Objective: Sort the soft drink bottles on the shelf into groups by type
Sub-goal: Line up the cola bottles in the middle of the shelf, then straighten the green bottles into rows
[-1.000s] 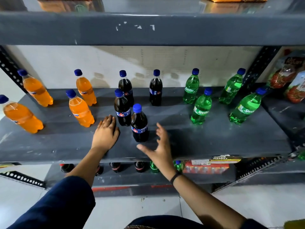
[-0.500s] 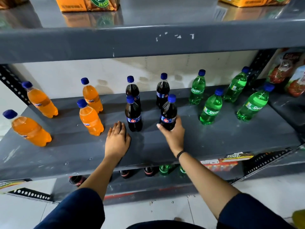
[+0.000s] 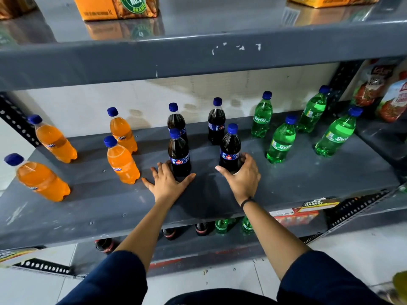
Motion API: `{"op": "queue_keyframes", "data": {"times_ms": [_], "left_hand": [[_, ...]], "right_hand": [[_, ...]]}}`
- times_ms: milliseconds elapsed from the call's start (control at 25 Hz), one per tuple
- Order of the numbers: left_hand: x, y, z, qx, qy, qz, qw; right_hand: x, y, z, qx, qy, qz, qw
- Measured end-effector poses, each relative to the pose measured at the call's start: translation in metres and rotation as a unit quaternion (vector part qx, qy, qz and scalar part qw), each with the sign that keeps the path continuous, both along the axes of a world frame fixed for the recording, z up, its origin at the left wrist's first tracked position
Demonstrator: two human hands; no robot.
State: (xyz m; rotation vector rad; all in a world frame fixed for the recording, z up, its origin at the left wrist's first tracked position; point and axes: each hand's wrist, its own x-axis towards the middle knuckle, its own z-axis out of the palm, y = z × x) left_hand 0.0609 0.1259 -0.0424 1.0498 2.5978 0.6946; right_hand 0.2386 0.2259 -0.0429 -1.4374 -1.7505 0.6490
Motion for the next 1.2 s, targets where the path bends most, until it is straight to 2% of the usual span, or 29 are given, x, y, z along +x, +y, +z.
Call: {"op": "queue_keyframes", "data": {"times_ms": [240,440,600,800,920,1080,1200], "left_hand": [[0.004,0.003,-0.011,0.023,0.063,0.014,0.998],[0.005,0.004,-0.013,0.025,0.068,0.018,0.997],[0.012,-0.004,-0.007,0.045,0.046,0.029,0.997],[0.070,-0.027,-0.003,0.061,0.016,0.073,0.995],[0.131,-0.011,-0.001,0.076,0.002,0.023,0.997],[0.208,0.049,0.000,0.101,-0.050,-0.090,0.990],[0.233,0.103,0.004,0.133,-0.075,-0.084,0.985]], "right_hand": [[-0.001,0.006,-0.005,0.014,-0.067,0.025,0.997],[-0.002,0.006,-0.007,0.028,-0.079,0.037,0.996],[0.019,0.004,-0.009,0.004,-0.070,0.073,0.995],[0.097,0.006,-0.012,0.035,-0.012,-0.023,0.999],[0.155,0.034,-0.008,0.042,0.052,-0.074,0.995],[0.207,0.085,0.005,-0.012,0.130,-0.103,0.986],[0.229,0.121,0.009,-0.051,0.133,-0.074,0.987]]}}
